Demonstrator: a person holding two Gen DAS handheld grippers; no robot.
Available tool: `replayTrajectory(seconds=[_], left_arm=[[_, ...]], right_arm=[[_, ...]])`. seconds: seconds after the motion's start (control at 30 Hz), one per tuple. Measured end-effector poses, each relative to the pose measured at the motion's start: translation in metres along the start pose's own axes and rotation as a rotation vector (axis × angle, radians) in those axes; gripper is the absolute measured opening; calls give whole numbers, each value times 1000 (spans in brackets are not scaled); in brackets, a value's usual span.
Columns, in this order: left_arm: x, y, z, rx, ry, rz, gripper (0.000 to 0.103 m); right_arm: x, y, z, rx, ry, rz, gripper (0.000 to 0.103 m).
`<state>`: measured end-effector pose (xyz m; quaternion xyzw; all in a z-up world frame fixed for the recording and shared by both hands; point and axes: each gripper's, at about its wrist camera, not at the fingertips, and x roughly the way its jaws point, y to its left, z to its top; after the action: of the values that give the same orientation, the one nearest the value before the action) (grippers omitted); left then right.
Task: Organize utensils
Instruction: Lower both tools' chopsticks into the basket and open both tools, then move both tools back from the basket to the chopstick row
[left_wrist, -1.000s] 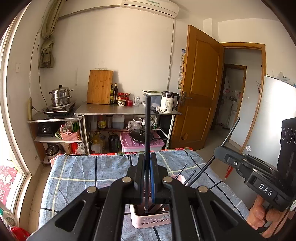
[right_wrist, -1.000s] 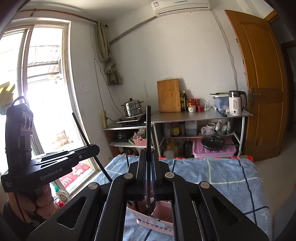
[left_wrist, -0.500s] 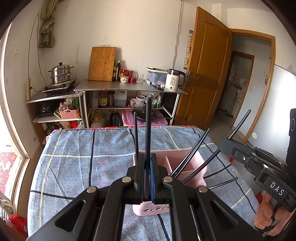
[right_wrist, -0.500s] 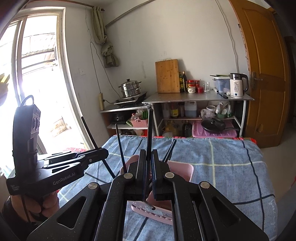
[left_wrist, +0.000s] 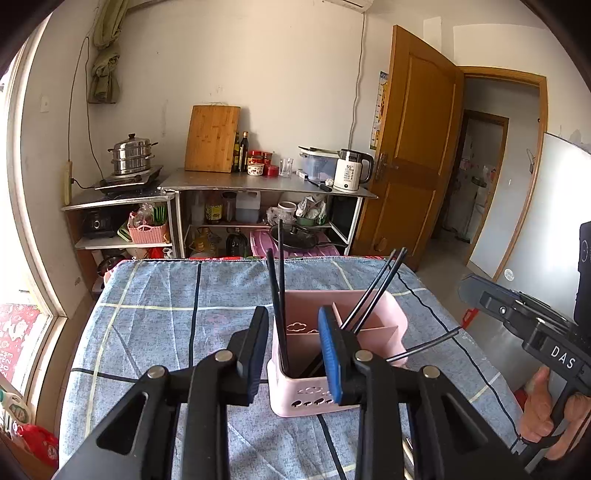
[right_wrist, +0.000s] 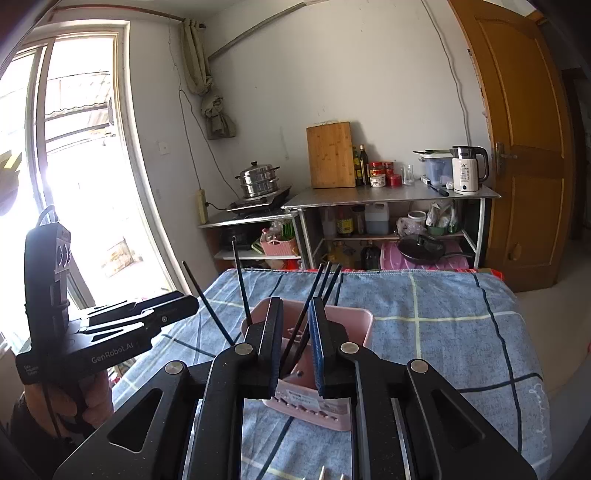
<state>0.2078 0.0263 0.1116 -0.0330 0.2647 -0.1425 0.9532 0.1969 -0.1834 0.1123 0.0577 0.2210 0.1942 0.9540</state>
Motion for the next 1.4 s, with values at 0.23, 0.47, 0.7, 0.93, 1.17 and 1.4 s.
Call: replayTrajectory(seconds=[0.23, 0.47, 0.7, 0.93, 1.17, 1.4], left_arm=[[-41, -5, -35, -7, -52, -15, 35], [-61, -21, -86, -14, -41, -48, 35], [-67, -39, -126, 0, 13, -71, 35], [-67, -45, -148, -13, 59, -83, 35], [-58, -54, -159, -11, 108, -100, 35], [-37, -68, -168, -12, 178, -141, 35]], right_arm=[[-37, 7, -33, -34, -26, 5, 15], [-62, 0, -72, -2, 4, 10, 18], [-76, -13, -107, 44, 66, 6, 18], [-84, -16, -134, 26, 114, -31, 18], [-78, -28, -151, 56, 164, -54, 18], [-57, -33, -166, 70, 250, -82, 17]])
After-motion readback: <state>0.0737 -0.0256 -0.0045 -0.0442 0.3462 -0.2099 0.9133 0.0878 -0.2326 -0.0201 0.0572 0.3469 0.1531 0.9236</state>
